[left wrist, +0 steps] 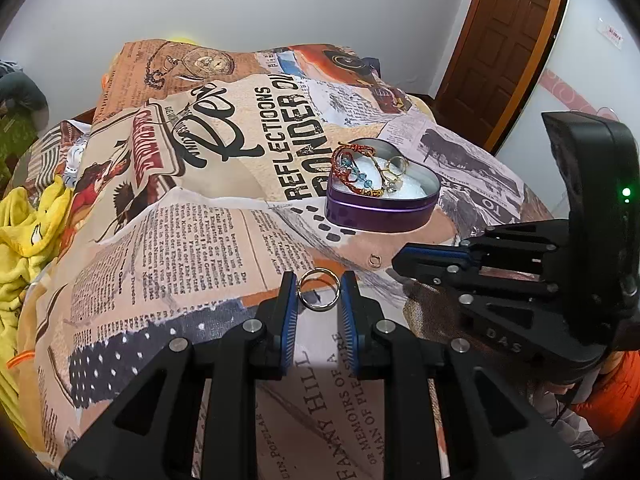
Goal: Organize jewelry
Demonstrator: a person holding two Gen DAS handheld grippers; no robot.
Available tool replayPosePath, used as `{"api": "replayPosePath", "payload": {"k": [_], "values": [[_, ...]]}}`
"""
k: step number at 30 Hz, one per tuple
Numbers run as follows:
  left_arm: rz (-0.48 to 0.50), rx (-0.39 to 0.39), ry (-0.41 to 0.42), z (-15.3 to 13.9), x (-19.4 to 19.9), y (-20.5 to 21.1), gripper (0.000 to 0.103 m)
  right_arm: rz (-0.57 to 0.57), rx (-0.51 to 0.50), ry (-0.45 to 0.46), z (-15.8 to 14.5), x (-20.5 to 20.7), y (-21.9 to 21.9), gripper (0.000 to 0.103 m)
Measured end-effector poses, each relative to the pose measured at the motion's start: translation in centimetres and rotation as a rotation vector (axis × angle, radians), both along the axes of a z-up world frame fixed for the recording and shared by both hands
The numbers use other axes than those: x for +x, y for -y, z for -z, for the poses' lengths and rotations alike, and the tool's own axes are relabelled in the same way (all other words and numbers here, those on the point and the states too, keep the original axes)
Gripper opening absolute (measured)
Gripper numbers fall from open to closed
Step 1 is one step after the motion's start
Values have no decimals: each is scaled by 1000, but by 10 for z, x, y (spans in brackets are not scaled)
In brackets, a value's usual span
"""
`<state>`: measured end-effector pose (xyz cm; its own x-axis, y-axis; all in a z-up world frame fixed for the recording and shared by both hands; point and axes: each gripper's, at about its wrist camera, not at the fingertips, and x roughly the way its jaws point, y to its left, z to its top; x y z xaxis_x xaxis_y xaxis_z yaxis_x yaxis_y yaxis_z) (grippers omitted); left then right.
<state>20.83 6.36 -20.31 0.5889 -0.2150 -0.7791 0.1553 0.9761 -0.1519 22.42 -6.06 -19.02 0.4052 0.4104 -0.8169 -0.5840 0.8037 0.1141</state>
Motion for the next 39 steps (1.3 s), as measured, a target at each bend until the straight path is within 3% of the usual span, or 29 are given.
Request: {"api": "replayPosePath", "payload": {"k": [4,9,19,24,29,39], "values": [[0,-2,2,0,-1,0,20,-22,10,-11,-2,-3,1,5],[-1,-10,4,-1,-2,-3,20,-6,2,-36,3,6,-6,25],[-12,-38,9,2,-1,-11,20,-17,-71,-4,12,11,-22,24],[-15,-47,11,3,-1,-12,20,-20,-95,16,15,10,-26,10],[-15,-42,12,3,-2,-12,20,-27,-112,37,14,7,-28,8],[-11,-40,9,0,0,-8,20,22,-28,14,-3,2,5,8]]}}
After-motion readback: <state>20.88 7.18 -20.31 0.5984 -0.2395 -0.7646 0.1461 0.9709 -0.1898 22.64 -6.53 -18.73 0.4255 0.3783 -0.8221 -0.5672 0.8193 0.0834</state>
